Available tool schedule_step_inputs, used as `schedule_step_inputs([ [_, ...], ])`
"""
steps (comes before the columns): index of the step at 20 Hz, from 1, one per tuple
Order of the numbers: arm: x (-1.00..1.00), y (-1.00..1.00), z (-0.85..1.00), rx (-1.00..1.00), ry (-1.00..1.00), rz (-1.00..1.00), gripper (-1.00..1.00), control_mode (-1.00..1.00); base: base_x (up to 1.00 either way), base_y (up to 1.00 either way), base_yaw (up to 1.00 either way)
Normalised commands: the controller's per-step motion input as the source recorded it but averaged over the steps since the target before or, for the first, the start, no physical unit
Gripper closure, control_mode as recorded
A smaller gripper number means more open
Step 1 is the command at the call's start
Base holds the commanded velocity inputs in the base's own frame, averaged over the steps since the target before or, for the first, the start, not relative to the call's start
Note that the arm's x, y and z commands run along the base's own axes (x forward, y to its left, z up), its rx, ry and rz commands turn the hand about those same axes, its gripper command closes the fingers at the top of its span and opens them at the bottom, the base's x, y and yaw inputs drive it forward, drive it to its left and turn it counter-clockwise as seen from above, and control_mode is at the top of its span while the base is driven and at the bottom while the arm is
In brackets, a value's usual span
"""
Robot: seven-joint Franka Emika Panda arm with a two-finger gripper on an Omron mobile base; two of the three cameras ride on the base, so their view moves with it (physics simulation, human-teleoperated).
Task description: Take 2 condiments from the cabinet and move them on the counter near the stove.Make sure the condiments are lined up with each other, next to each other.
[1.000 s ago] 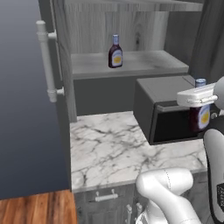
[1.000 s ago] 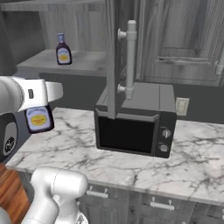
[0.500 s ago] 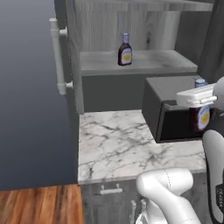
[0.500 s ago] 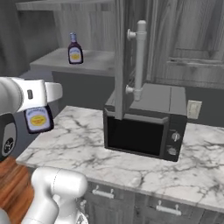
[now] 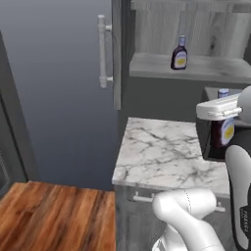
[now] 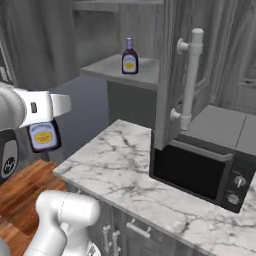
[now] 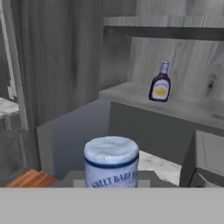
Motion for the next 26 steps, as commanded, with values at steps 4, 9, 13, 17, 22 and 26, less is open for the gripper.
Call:
schedule_step_inputs([
  [4, 0.00, 0.00, 0.00, 0.00, 0.00, 0.00, 1.00, 1.00, -0.45, 0.43, 0.60],
  [9, 0.00, 0.00, 0.00, 0.00, 0.00, 0.00, 1.00, 1.00, -0.40, 0.45, 0.60],
  [13, 0.00, 0.00, 0.00, 0.00, 0.00, 0.00, 1.00, 1.00, -0.29, 0.42, 0.58],
  [17, 0.00, 0.00, 0.00, 0.00, 0.00, 0.00, 1.00, 1.00, -0.20, 0.38, 0.55],
  [22, 0.00, 0.00, 0.00, 0.00, 0.00, 0.00, 1.00, 1.00, -0.17, 0.34, 0.52],
  [26, 0.00, 0.00, 0.00, 0.00, 0.00, 0.00, 1.00, 1.00, -0.05, 0.32, 0.52],
])
